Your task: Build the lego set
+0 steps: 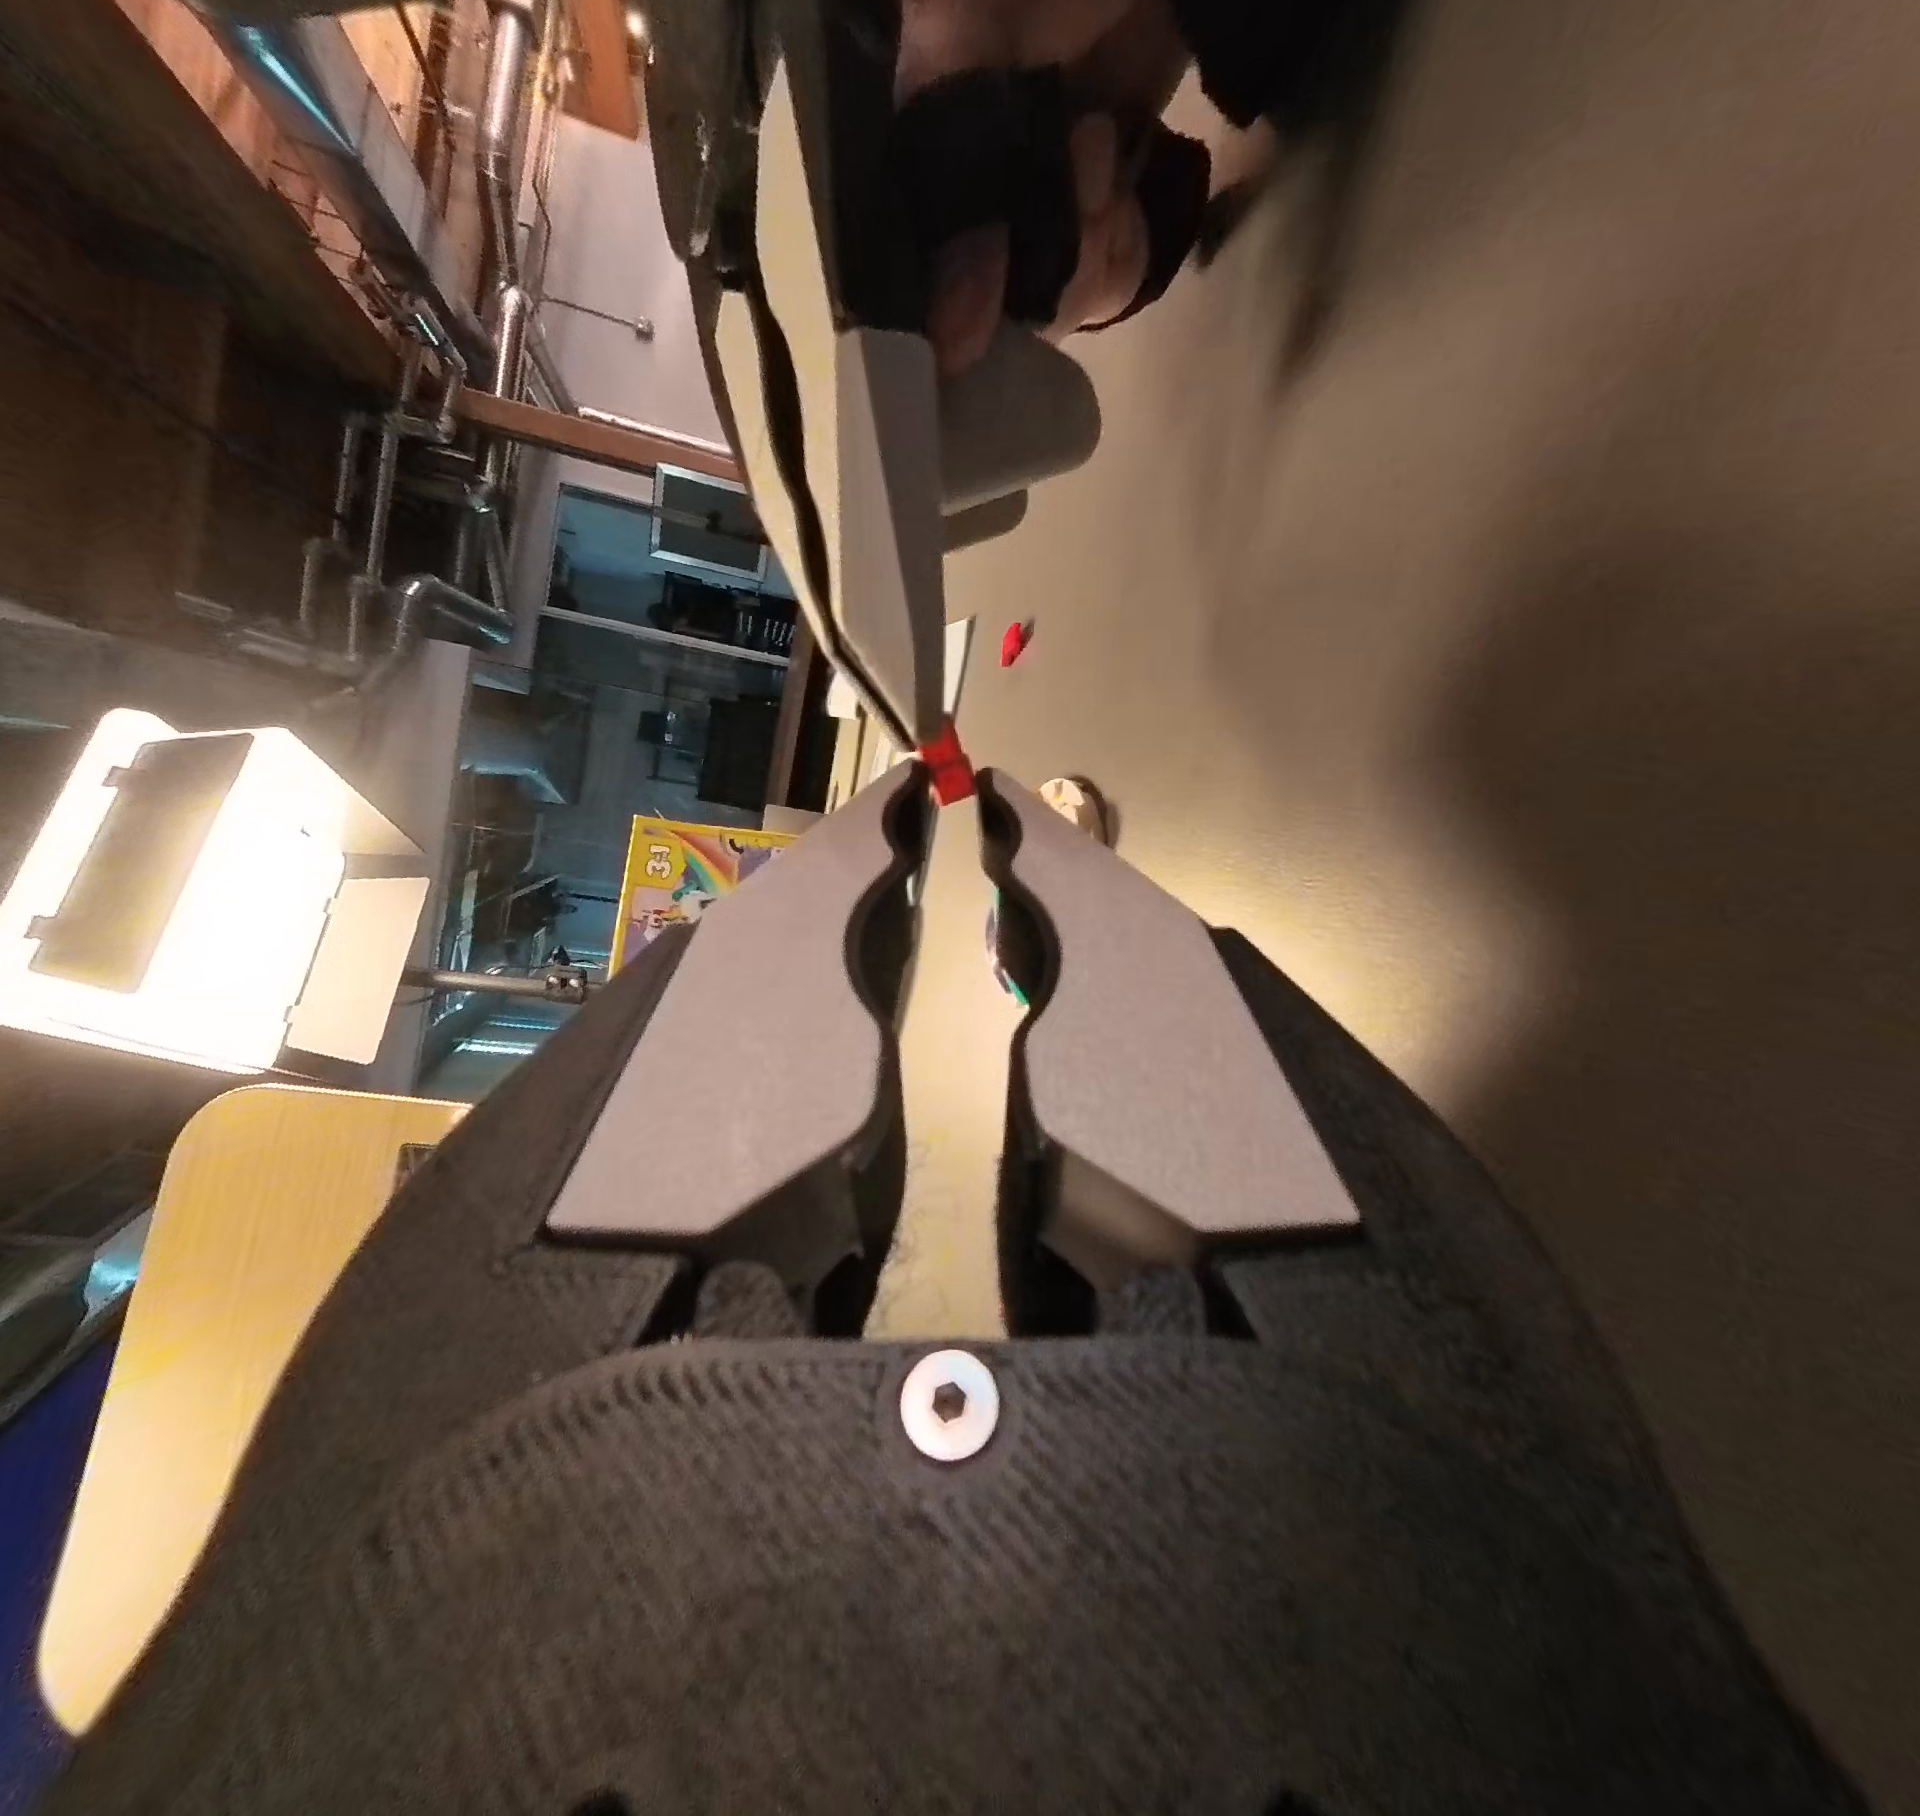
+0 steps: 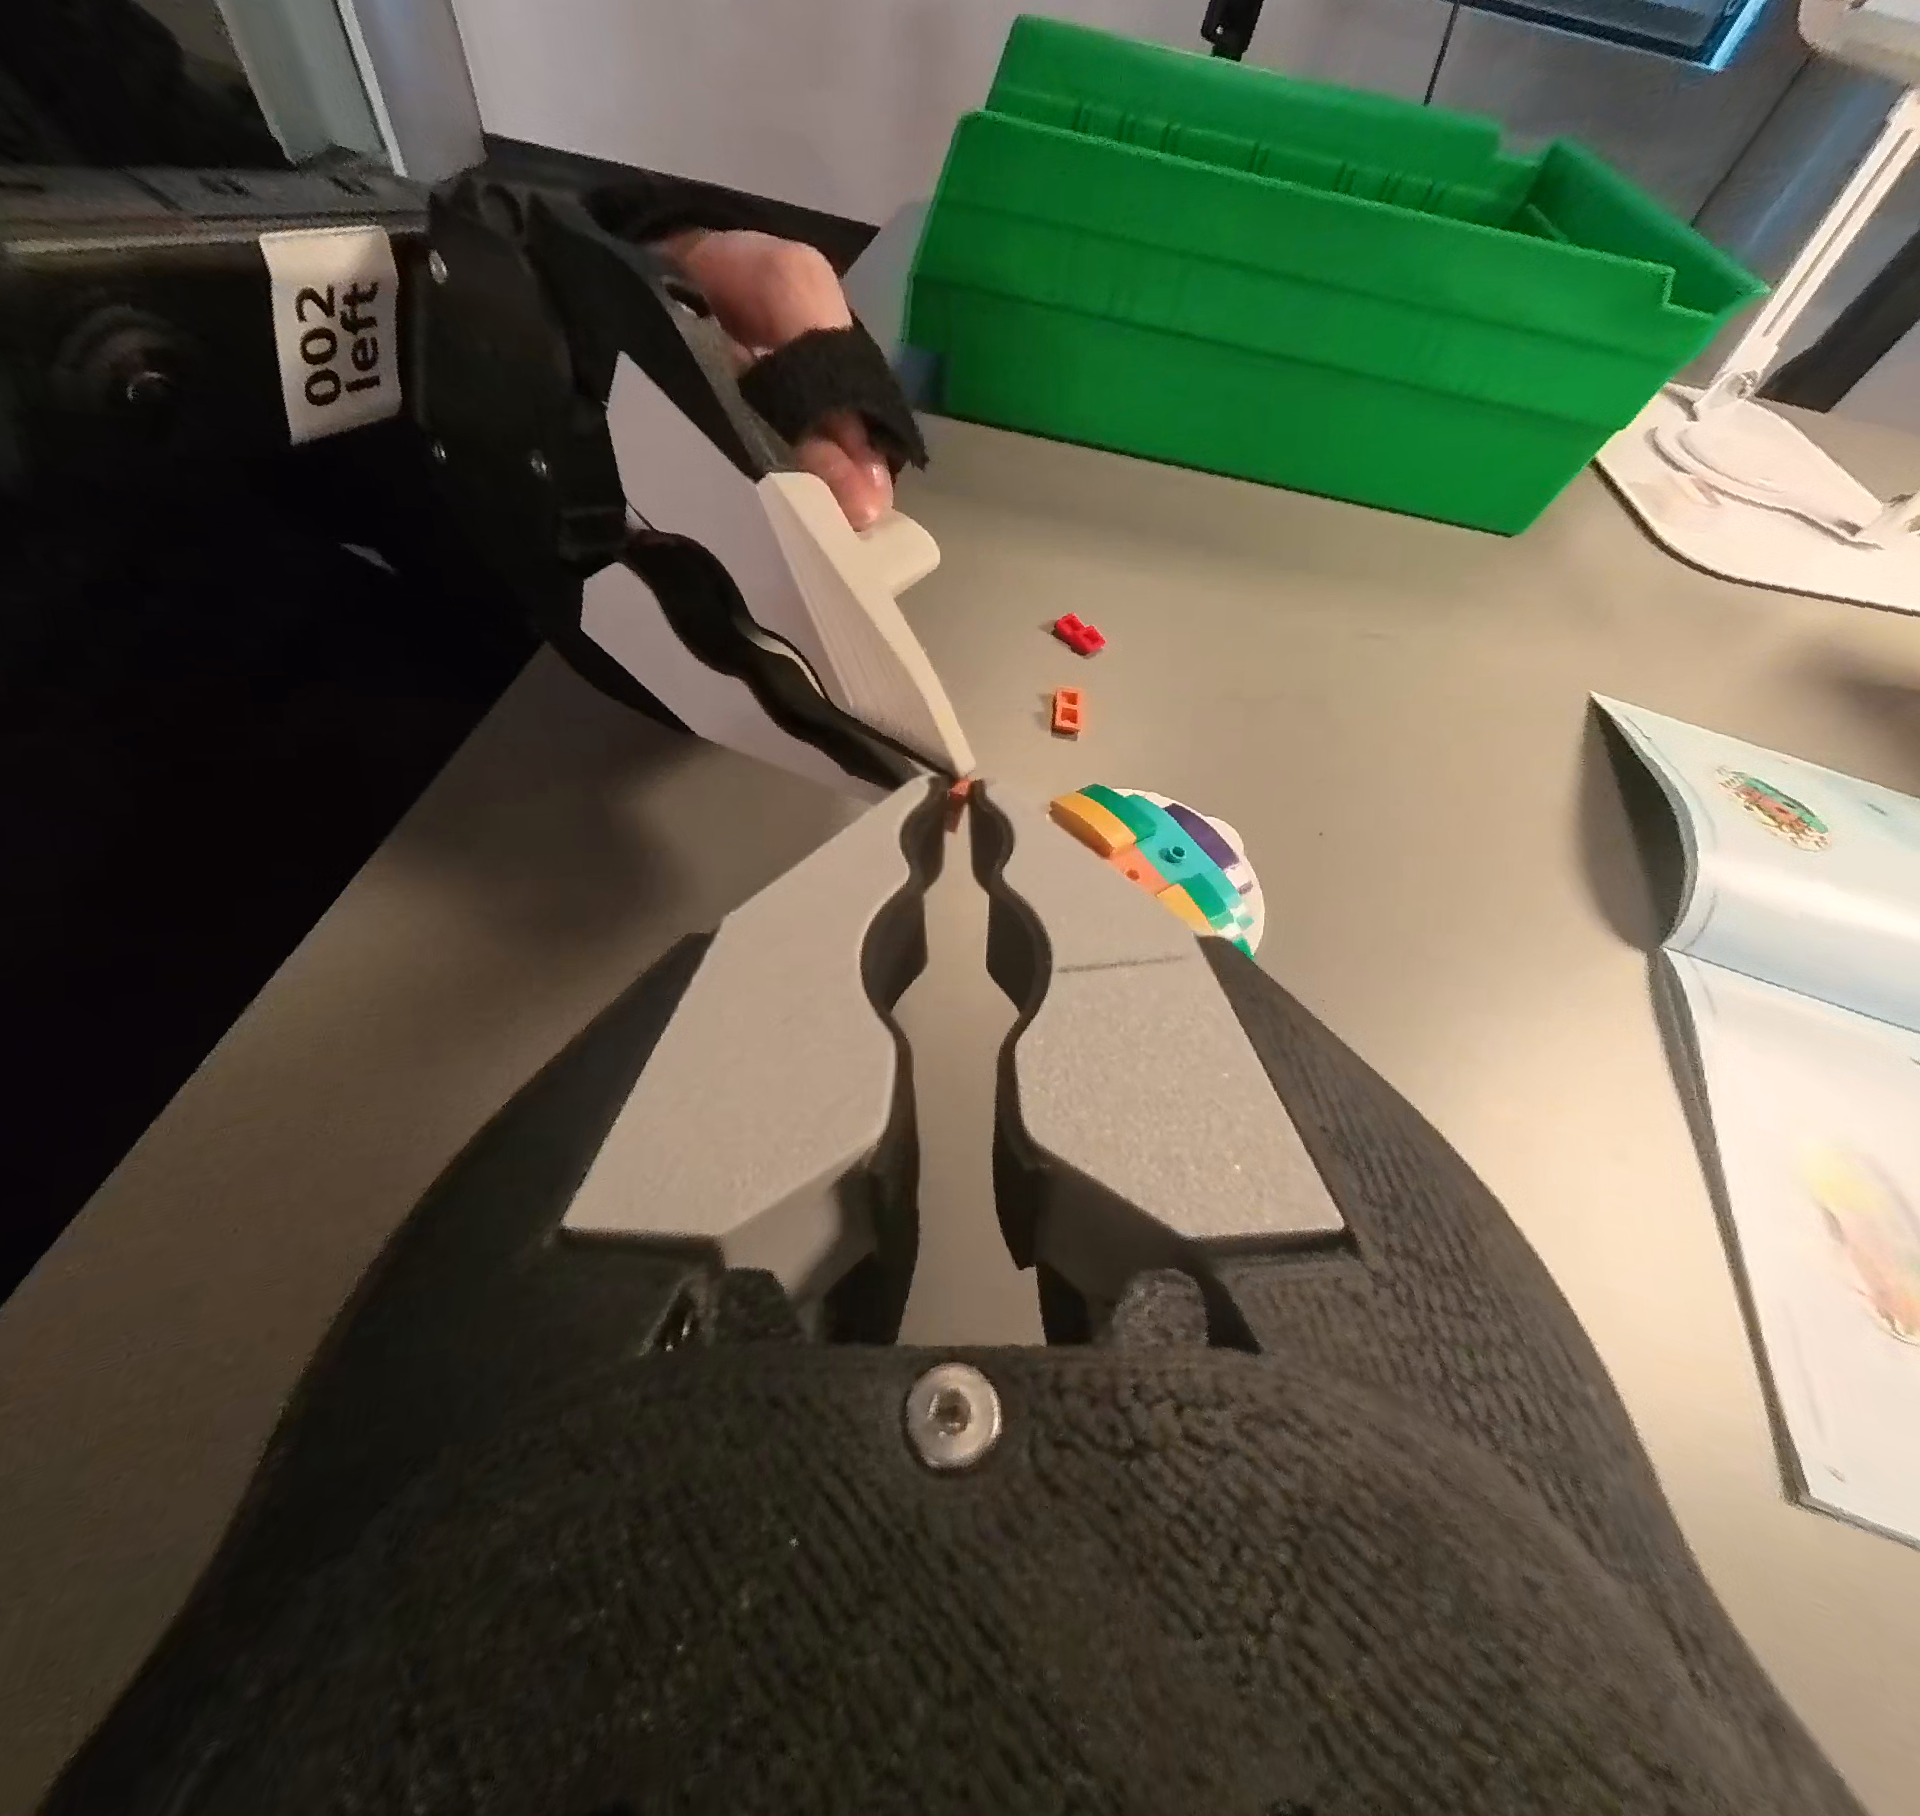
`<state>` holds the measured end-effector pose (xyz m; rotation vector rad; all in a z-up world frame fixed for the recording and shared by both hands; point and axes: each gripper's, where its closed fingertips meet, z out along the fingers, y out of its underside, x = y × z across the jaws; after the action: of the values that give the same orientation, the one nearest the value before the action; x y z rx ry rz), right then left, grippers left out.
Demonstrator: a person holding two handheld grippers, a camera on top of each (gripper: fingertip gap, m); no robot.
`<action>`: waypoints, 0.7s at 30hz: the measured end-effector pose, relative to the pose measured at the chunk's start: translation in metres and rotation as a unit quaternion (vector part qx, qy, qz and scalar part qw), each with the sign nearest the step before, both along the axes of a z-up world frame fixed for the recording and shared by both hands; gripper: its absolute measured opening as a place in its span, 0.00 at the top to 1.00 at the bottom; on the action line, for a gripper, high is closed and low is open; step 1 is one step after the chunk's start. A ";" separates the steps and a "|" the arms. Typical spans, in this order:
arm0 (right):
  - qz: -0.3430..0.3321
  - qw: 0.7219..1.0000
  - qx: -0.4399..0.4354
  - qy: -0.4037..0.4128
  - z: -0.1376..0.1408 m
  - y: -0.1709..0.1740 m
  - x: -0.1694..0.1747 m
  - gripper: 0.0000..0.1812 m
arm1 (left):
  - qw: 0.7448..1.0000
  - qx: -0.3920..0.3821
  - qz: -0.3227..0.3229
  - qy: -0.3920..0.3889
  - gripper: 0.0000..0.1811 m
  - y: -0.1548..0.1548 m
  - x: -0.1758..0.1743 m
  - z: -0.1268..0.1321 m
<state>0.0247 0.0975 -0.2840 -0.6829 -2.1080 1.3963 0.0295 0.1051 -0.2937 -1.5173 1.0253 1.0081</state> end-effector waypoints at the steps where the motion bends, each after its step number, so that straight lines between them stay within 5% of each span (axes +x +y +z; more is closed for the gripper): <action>1: 0.000 1.000 -0.002 0.000 0.000 0.001 0.000 0.99 | 1.000 0.003 0.000 0.005 0.95 0.000 0.001 0.001; 6: 0.000 1.000 0.008 -0.003 -0.002 0.005 0.001 0.99 | 1.000 0.000 -0.011 -0.019 0.96 -0.001 0.003 0.001; 15: 0.000 0.997 0.055 0.050 0.001 0.007 0.003 1.00 | 0.974 0.003 -0.078 -0.215 0.95 -0.007 0.009 0.018; 18: -0.027 0.982 0.108 0.151 0.016 0.011 -0.002 1.00 | 0.915 -0.034 -0.107 -0.388 0.85 -0.013 0.010 0.030; 21: -0.061 0.939 0.191 0.278 0.028 0.013 -0.006 0.99 | 0.814 -0.078 -0.133 -0.560 0.86 -0.015 0.010 0.045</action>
<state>0.0188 0.1110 -0.2557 -0.2167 -1.7642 0.9262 0.0400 0.0896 -0.2489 -1.6496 0.4090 -0.2545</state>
